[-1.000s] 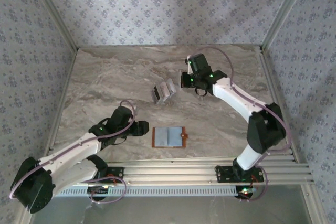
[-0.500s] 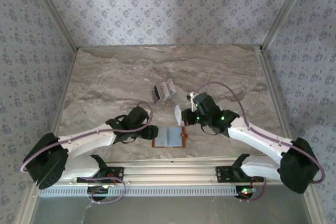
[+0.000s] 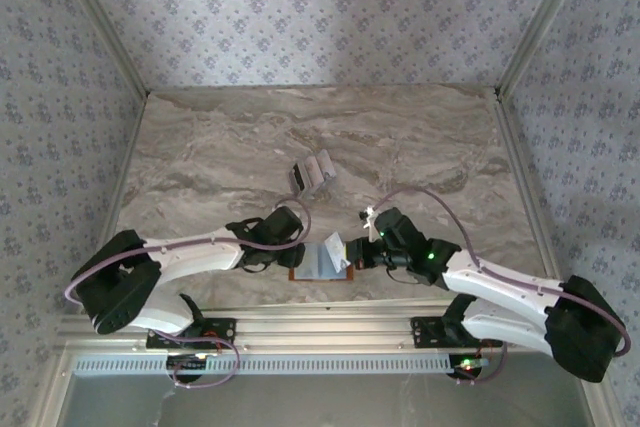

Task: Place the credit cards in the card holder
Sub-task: Insert the credit card into the card slot.

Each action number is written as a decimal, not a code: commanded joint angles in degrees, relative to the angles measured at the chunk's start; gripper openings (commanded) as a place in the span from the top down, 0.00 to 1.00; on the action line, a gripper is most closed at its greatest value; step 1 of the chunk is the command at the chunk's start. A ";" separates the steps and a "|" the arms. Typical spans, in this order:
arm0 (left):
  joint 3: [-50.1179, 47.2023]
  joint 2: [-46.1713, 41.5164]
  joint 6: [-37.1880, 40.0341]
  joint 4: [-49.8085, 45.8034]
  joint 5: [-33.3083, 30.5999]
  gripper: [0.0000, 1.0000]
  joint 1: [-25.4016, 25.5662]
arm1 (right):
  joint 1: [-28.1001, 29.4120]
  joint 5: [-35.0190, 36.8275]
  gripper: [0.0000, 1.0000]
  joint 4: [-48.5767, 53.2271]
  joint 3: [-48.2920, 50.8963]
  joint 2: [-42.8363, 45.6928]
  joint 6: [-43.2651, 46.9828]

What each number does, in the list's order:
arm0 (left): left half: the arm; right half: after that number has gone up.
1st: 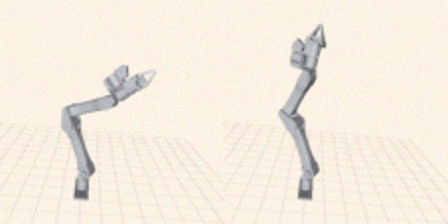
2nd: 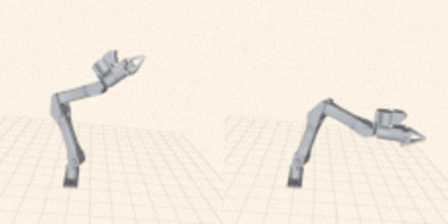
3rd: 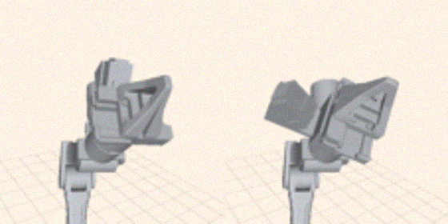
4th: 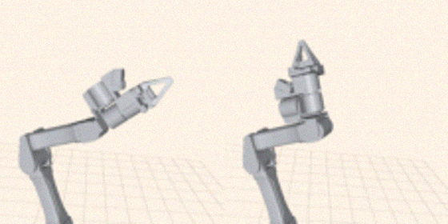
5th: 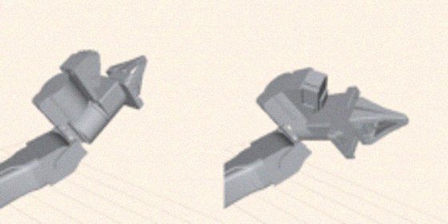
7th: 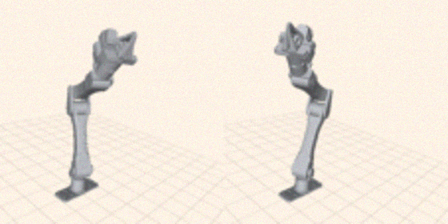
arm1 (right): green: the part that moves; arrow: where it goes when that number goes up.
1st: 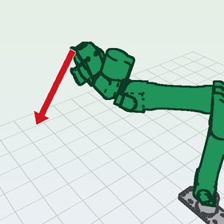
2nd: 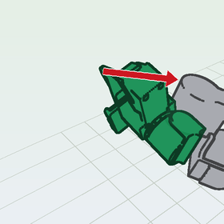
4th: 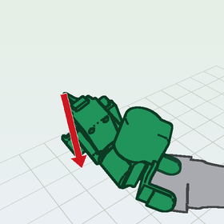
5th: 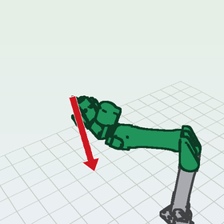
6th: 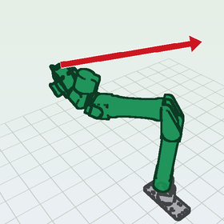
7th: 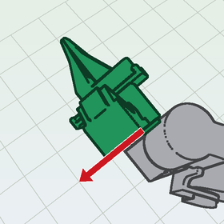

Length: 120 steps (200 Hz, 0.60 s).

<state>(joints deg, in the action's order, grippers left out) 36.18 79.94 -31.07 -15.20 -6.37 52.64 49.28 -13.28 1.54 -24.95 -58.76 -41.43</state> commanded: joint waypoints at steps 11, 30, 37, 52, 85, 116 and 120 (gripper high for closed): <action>1.31 0.57 0.07 -1.50 -1.72 0.51 0.44 | 1.38 -3.25 1.00 -5.12 1.92 -0.64 -3.20; 1.17 0.32 -0.13 -1.54 -1.87 0.52 0.44 | 1.86 -3.72 1.00 -6.15 2.43 -1.26 -3.94; 1.08 0.30 -0.18 -1.50 -1.78 0.52 0.45 | 1.88 -3.77 1.00 -6.27 2.45 -1.70 -4.06; 1.04 0.28 -0.22 -1.56 -1.63 0.52 0.44 | 2.05 -3.91 1.00 -6.71 2.45 -2.89 -4.46; 0.91 0.27 -0.31 -1.63 -1.58 0.52 0.44 | 2.45 -5.92 1.00 -9.90 1.91 -7.23 -5.20; 0.82 0.13 -0.40 -1.76 -1.56 0.52 0.49 | 2.67 -5.93 1.00 -9.95 1.12 -10.54 -5.59; 0.82 0.10 -0.44 -1.76 -1.62 0.52 0.45 | 2.71 -5.97 1.00 -10.19 1.13 -10.80 -5.66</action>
<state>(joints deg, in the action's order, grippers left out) 36.29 79.94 -31.09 -15.22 -6.96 52.64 51.59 -18.06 -7.11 -23.07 -68.03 -45.91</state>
